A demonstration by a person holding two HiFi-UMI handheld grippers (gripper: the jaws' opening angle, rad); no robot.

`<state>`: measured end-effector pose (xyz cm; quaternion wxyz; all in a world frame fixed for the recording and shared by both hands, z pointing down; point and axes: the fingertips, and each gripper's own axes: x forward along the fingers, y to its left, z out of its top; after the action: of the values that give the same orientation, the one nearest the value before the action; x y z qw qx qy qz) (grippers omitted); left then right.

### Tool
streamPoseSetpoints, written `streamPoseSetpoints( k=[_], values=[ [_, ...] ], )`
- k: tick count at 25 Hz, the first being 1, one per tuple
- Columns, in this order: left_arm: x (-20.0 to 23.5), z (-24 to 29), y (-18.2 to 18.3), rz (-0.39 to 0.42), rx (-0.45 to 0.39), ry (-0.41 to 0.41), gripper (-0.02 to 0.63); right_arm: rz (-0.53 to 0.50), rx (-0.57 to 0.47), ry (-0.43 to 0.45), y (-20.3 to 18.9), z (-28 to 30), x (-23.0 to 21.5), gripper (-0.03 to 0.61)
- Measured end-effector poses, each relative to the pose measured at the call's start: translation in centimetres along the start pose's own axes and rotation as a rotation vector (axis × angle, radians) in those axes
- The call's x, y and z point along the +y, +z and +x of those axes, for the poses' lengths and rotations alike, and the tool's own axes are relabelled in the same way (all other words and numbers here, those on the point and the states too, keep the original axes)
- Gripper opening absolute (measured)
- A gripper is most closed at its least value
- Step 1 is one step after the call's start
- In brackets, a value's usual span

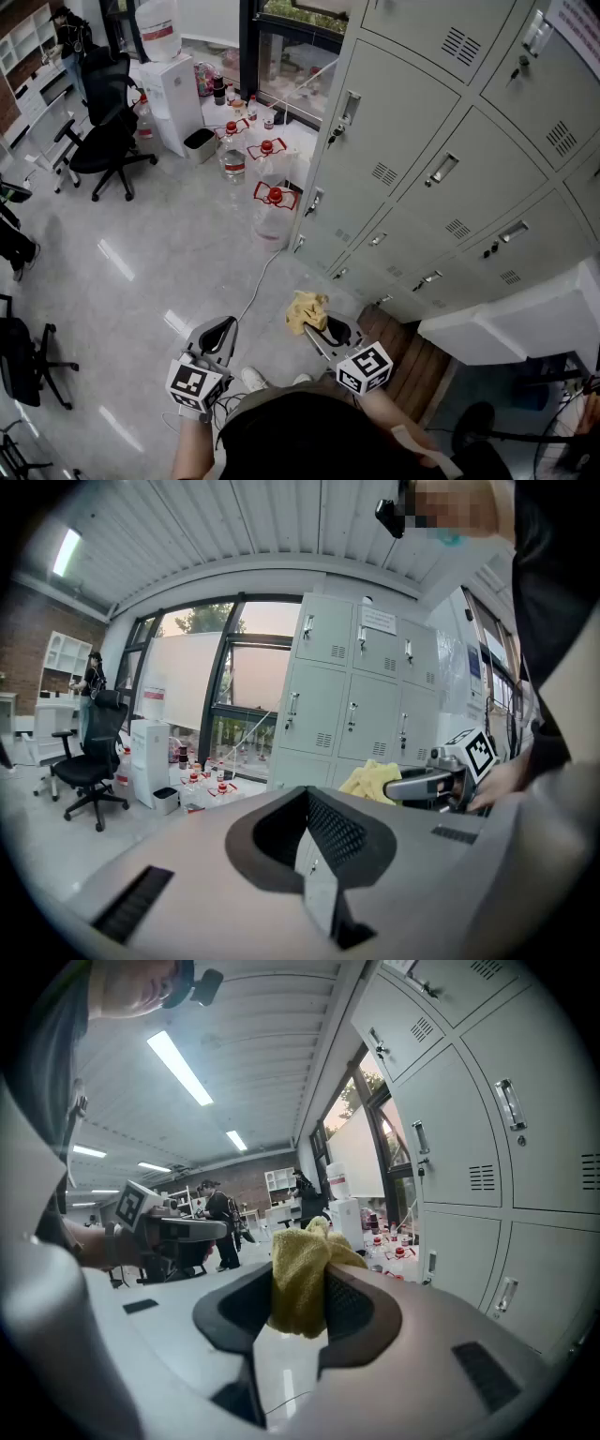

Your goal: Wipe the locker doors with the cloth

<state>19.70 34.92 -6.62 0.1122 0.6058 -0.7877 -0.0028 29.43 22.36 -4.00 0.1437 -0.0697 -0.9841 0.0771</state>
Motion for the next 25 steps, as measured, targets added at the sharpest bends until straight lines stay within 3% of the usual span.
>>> streamPoseSetpoints(
  k=[5, 15, 25],
  values=[
    [2.5, -1.7, -0.4, 0.037, 0.016, -0.021, 0.008, 0.003, 0.001, -0.025, 0.6, 2.8, 1.7, 0.141],
    [10.2, -2.6, -0.2, 0.035, 0.008, -0.002, 0.008, -0.013, -0.009, -0.052, 1.6, 8.9, 3.9, 0.144],
    [16.6, 5.5, -0.5, 0.044, 0.100, -0.057, 0.008, 0.077, 0.004, -0.101, 2.4, 16.7, -3.6, 0.146]
  ],
)
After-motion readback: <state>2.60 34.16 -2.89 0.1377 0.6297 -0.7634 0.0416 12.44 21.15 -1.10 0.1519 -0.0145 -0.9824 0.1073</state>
